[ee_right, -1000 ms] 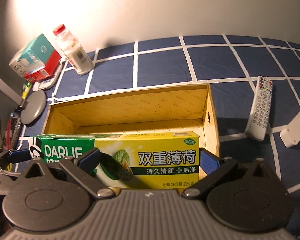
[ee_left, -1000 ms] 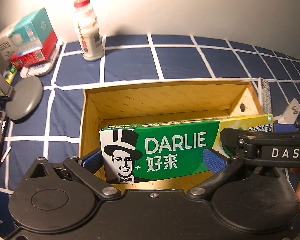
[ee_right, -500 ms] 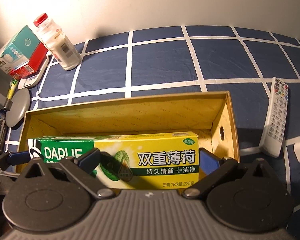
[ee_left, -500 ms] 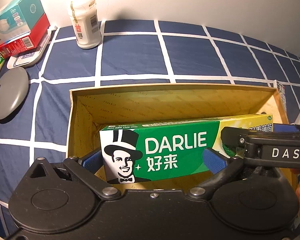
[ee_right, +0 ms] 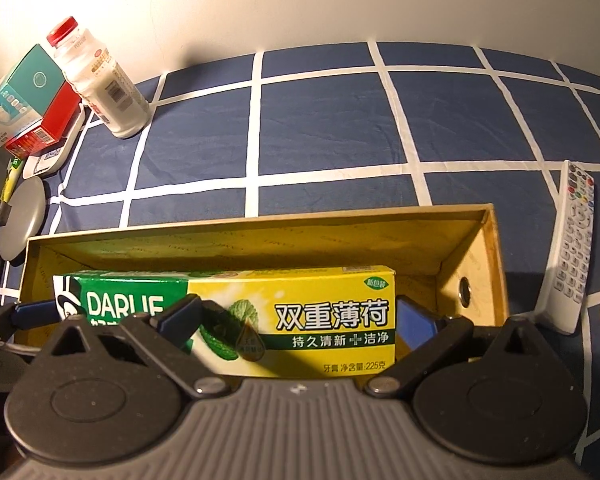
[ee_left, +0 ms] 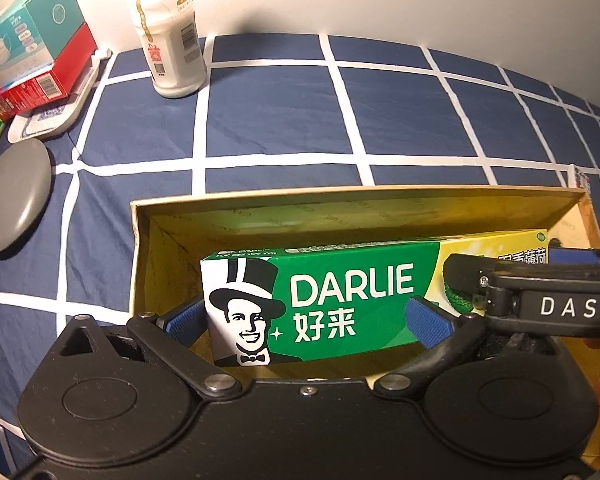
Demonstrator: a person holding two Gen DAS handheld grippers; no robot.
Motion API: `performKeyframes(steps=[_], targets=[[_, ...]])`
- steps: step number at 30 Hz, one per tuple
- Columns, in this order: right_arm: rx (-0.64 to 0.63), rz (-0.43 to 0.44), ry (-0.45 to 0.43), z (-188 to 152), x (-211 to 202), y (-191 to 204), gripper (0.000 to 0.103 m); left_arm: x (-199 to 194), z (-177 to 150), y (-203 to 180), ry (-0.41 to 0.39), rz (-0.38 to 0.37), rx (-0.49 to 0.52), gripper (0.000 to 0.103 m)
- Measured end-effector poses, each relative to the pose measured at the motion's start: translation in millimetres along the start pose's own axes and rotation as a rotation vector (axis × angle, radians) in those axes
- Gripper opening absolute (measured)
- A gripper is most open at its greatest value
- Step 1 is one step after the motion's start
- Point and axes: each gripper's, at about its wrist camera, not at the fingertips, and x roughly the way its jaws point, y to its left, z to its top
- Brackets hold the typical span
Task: Organize objects
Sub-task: 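Lower the toothpaste box into the cardboard box and open the left tool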
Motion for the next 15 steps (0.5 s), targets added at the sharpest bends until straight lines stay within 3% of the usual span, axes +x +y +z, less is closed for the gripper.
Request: performKeyframes(steps=[15], targets=[[0.023,-0.004,0.036,11,16,0,0.100,12,10,-6,0.045,0.066,0.012,0.103]])
